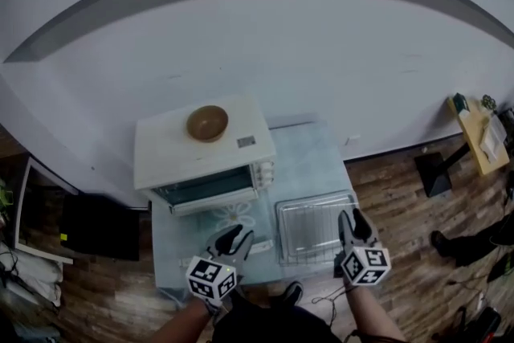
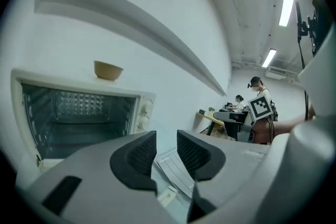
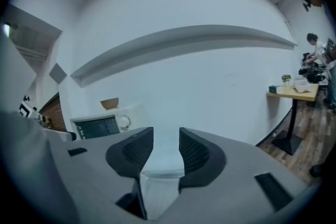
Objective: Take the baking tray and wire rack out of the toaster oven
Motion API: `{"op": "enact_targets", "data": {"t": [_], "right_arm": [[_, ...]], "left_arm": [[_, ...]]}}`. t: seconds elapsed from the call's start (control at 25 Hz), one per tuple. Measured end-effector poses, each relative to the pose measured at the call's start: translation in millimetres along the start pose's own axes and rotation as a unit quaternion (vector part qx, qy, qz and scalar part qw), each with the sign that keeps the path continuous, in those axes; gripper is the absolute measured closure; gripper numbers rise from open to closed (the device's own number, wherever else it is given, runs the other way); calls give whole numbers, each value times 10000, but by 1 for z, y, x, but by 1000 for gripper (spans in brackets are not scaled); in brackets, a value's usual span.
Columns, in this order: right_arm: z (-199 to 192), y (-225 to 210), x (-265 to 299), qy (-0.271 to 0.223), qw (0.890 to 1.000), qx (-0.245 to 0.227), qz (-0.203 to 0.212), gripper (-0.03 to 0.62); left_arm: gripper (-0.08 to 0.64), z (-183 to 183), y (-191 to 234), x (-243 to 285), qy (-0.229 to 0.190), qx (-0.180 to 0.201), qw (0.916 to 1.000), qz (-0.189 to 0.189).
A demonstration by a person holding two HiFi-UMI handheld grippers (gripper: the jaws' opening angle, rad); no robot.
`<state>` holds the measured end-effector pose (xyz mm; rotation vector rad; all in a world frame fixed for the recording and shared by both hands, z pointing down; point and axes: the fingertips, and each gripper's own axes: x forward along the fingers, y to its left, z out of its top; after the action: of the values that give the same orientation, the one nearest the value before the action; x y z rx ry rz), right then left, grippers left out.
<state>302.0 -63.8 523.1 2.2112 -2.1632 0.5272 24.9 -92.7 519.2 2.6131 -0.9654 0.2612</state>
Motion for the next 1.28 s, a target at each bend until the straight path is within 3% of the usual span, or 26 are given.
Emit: {"op": "enact_targets", "data": {"t": [0.28, 0.56, 0.88, 1.28], "right_arm": [[63, 107, 20, -498, 9940, -395, 885, 502], [107, 169, 30, -944, 9856, -636, 1251, 574], [134, 214, 27, -1230, 9768, -1061, 1398, 586], [143, 228, 30, -1340, 9727, -1307, 1375, 586]], "left_arm": [[535, 76, 41, -29, -748, 288, 9963, 297], [548, 129, 55, -46, -1230, 716, 9885, 509], [548, 163, 60, -64, -1634, 844, 9810, 618], [548, 174, 70, -69, -1781, 805, 9782, 702]]}}
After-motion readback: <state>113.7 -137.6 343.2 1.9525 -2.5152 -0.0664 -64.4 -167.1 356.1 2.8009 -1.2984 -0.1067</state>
